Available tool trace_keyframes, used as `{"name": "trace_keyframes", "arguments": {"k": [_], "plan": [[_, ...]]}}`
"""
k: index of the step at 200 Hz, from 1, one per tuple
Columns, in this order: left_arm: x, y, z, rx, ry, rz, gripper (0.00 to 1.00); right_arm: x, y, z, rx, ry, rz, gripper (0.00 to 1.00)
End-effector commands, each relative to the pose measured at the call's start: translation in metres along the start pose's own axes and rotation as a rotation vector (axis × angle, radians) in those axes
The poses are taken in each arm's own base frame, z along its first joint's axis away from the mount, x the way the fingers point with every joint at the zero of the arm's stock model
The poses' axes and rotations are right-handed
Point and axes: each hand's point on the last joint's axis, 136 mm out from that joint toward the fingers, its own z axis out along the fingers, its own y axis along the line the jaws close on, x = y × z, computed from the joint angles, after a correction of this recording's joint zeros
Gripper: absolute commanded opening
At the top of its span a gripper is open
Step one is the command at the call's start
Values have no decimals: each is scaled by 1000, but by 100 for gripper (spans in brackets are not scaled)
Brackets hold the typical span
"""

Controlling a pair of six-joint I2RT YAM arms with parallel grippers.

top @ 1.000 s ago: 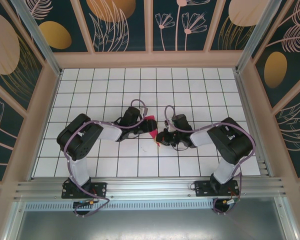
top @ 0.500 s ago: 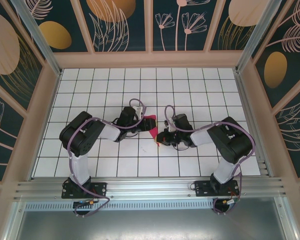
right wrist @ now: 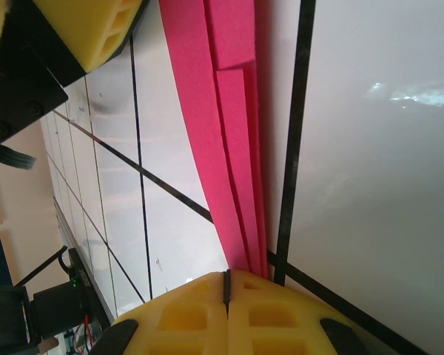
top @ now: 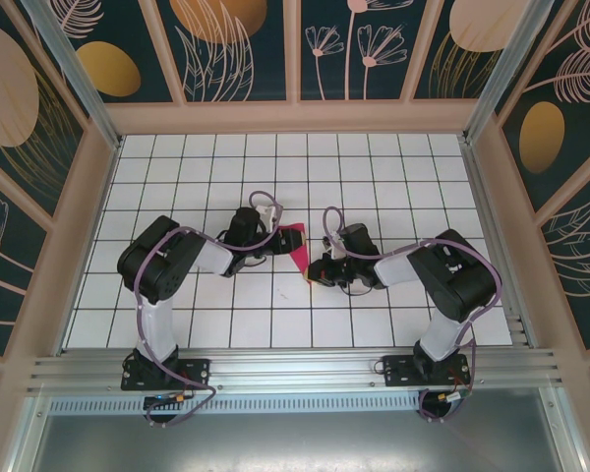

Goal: Fold a paper plane with a square sheet of paper (pick it up from the middle)
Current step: Fold the wing for the fifth time at the center of the table.

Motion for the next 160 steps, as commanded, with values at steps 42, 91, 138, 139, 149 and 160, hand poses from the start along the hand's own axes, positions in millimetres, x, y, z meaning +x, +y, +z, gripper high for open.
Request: {"name": "trace_keyframes", "arguments": {"k": [42,91,138,139,149,160], "plan": [[-11,12,3,7,-7,28,52,47,-69,-4,225,129,167,0],[-19,8,5,12,8,35,50,45,-71,-7,264,135,154,0],[-6,13,0,17,12,-35,47,-8,14,-19,115,25,25,0],[-5,13,0,17,12,-37,47,-10,16,-20,112,23,22,0],[-4,12,-1,22,9,-45,47,-19,32,-23,92,-1,-7,0],[-4,13,-2,22,8,-52,47,-25,44,-23,78,-6,-25,0]]}}
